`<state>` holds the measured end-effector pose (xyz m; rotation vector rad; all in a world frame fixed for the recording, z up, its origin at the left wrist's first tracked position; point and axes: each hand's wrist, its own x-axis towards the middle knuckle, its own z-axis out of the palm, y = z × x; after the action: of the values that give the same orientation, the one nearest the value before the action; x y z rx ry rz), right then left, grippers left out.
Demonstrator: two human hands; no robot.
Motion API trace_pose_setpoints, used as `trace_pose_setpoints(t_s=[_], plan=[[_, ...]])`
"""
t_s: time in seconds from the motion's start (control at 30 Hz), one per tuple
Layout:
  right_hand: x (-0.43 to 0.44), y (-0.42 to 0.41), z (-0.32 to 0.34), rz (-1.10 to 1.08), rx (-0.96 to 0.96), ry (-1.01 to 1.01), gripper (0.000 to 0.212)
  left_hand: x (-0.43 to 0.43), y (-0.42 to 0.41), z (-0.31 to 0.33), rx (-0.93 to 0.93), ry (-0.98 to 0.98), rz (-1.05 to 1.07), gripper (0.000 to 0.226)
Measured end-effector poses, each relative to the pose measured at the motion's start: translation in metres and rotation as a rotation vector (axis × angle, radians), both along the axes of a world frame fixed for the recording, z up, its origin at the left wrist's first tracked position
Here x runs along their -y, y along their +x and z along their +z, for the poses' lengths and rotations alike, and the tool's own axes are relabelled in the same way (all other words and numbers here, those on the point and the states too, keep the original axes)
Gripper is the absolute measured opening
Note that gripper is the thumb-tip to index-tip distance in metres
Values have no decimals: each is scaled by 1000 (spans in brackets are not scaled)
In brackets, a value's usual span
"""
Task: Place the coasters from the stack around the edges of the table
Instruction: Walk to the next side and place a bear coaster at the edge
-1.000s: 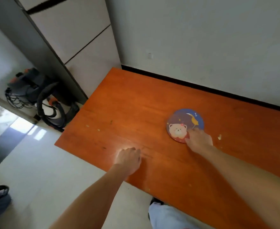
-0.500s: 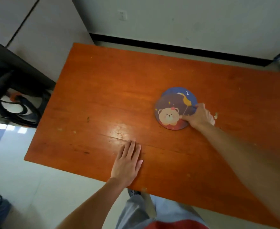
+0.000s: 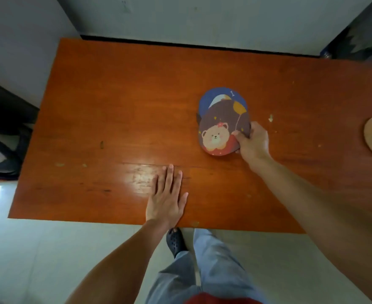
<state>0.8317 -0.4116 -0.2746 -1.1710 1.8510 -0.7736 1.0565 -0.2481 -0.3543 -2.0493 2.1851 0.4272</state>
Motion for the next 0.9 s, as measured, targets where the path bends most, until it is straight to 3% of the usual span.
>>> trace_pose_setpoints(t_s=[0.17, 0.27, 0.37, 0.47, 0.57, 0.9], plan=[[-59, -2, 4, 62, 220, 207, 17, 0, 0, -1, -11, -33, -19, 64], [-92, -8, -5, 167, 206, 350, 18, 0, 1, -2, -13, -40, -39, 63], [-117, -16, -17, 292, -70, 370, 11, -1, 2, -3, -10, -54, -65, 66], [-135, -20, -22, 312, -387, 267, 20, 1, 3, -4, -32, -72, -68, 62], [-142, -18, -21, 296, -420, 177, 24, 3, 4, -3, -41, -72, -66, 63], [-156, -16, -27, 172, -480, 219, 35, 1, 3, -3, -37, -85, -58, 67]])
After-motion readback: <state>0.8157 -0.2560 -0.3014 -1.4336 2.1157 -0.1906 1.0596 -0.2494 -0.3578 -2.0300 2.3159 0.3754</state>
